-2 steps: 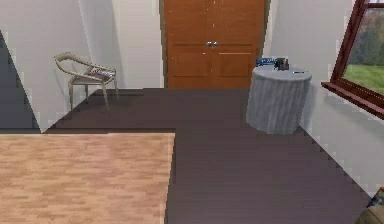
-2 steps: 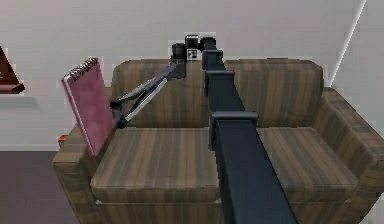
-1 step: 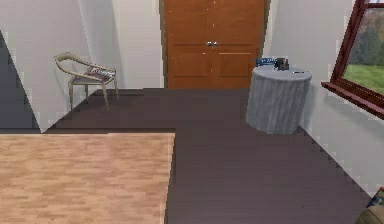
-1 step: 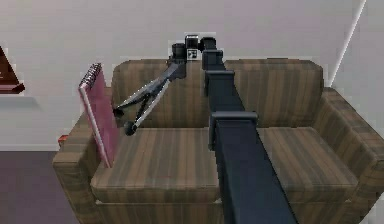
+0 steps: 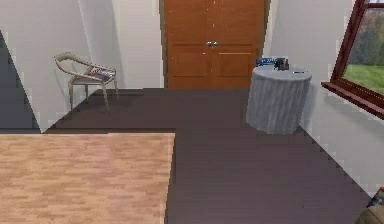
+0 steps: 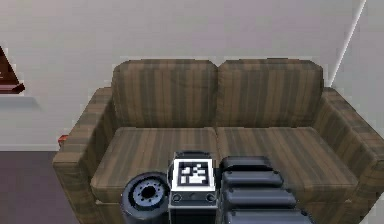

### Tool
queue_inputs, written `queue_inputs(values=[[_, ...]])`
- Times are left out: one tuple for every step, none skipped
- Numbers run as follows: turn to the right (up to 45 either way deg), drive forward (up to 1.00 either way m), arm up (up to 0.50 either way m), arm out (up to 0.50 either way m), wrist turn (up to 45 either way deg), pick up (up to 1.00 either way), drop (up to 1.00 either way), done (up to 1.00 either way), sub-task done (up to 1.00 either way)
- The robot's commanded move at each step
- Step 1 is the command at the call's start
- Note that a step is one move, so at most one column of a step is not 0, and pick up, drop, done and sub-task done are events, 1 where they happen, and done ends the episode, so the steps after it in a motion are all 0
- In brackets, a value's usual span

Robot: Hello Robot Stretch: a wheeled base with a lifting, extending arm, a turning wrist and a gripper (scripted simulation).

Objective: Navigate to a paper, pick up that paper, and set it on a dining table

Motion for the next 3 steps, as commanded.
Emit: queue_inputs(values=[[12.0,0.0,0.0,0.0,0.0,0.0,0.0,0.0,0.0],[0.0,0.9,0.0,0.0,0.0,0.0,0.0,0.0,0.0],[9.0,0.0,0.0,0.0,0.0,0.0,0.0,0.0,0.0]])
